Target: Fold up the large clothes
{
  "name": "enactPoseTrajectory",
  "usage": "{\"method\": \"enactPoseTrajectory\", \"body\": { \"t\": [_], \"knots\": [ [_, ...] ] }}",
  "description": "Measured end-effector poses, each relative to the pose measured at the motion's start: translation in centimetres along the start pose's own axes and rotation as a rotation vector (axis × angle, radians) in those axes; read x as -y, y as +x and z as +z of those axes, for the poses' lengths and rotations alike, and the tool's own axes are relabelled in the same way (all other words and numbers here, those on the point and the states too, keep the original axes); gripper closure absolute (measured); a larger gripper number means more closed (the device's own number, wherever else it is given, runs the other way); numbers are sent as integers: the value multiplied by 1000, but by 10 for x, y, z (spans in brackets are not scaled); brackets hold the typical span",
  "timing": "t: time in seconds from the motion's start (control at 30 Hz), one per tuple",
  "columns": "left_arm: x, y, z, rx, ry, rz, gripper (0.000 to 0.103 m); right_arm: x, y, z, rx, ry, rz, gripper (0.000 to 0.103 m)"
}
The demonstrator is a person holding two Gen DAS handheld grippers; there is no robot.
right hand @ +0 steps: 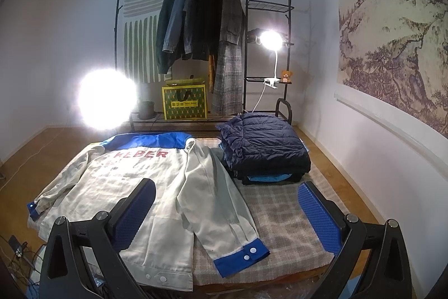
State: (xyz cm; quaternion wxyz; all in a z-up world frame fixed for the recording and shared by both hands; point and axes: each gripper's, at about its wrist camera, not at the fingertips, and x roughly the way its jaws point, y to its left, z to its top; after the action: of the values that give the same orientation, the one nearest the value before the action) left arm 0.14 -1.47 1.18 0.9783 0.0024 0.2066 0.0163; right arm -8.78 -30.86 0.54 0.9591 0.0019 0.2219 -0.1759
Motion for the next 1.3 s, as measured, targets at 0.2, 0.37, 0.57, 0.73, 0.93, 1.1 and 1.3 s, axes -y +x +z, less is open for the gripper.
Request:
{"method": "enactPoseTrajectory", "body": {
  "t": [0.2,0.37,0.57,0.73,0.93,1.1,1.3],
  "knots": [
    [0,0,0,0,1,-1,0,-2,-2,2,-1,4,2,0],
    [0,0,0,1,0,0,0,-1,-2,2,-1,6,2,0],
    [-1,0,-1,1,1,0,0,-2,-3,3,0,6,3,0],
    [-1,0,-1,1,1,1,0,-2,-2,1,0,5,3,0],
    [-7,2,0,-3,-2,3,0,-3,-4,3,0,3,3,0],
    [-18,8,1,-7,-4,10,0,-5,-4,4,-1,4,5,0],
    [-28,17,-2,-14,-23,41,0,-15,3,12,-2,-7,22,0]
  ]
}}
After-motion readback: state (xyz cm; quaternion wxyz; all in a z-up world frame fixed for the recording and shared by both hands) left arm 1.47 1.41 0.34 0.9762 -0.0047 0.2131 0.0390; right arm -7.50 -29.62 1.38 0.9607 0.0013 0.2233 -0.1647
